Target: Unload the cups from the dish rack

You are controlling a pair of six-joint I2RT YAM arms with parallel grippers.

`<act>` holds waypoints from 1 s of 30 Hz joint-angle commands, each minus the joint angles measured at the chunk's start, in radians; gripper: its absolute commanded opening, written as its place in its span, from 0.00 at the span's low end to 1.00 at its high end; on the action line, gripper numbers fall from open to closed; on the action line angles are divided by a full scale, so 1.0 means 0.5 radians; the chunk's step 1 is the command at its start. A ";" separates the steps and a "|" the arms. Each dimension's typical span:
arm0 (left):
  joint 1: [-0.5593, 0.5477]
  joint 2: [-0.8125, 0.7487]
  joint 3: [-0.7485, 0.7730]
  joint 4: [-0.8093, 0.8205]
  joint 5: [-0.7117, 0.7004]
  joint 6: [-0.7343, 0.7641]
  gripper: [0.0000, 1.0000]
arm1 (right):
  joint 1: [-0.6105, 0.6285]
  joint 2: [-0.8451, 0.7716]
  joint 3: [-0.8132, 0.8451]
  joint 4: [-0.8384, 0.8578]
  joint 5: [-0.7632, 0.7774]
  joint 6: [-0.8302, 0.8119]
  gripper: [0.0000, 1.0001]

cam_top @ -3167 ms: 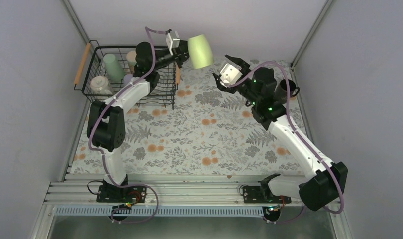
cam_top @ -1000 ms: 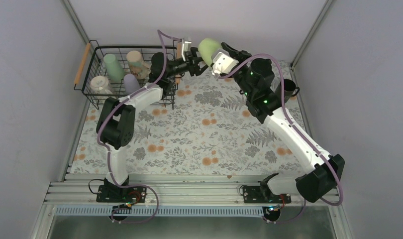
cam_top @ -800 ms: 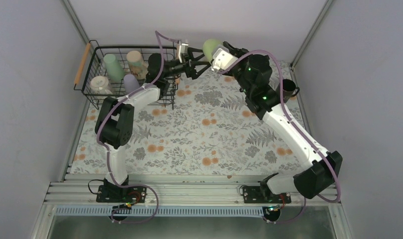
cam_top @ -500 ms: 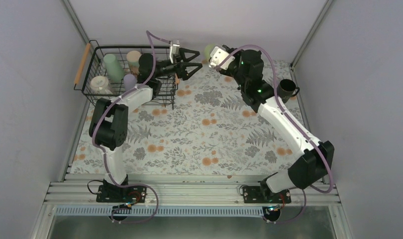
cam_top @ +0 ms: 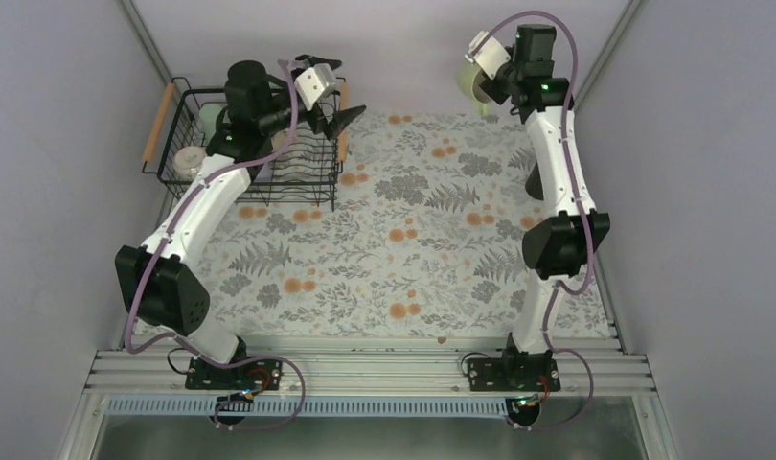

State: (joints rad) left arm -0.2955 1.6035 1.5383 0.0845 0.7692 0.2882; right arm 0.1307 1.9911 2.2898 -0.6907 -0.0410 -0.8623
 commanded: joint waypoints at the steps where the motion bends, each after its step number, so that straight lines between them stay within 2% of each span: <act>1: 0.023 -0.029 0.144 -0.628 -0.619 0.839 1.00 | -0.026 0.118 0.035 -0.537 -0.089 -0.051 0.03; 5: 0.081 -0.002 0.228 -0.766 -0.965 1.154 1.00 | -0.062 0.260 -0.042 -0.759 -0.005 -0.109 0.03; 10: 0.241 0.049 0.293 -0.838 -1.073 1.378 1.00 | -0.149 0.444 0.010 -0.976 0.006 -0.109 0.03; 20: 0.462 0.116 0.294 -1.049 -1.049 1.559 1.00 | -0.262 0.678 0.047 -1.140 0.211 -0.109 0.04; 30: 0.535 0.160 0.282 -1.053 -1.120 1.535 1.00 | -0.353 0.800 0.073 -0.993 0.333 -0.119 0.04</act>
State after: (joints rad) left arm -0.0391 1.6726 1.6779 -0.4381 0.2359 1.0580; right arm -0.0299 2.3871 2.2791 -1.2278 0.0902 -0.9161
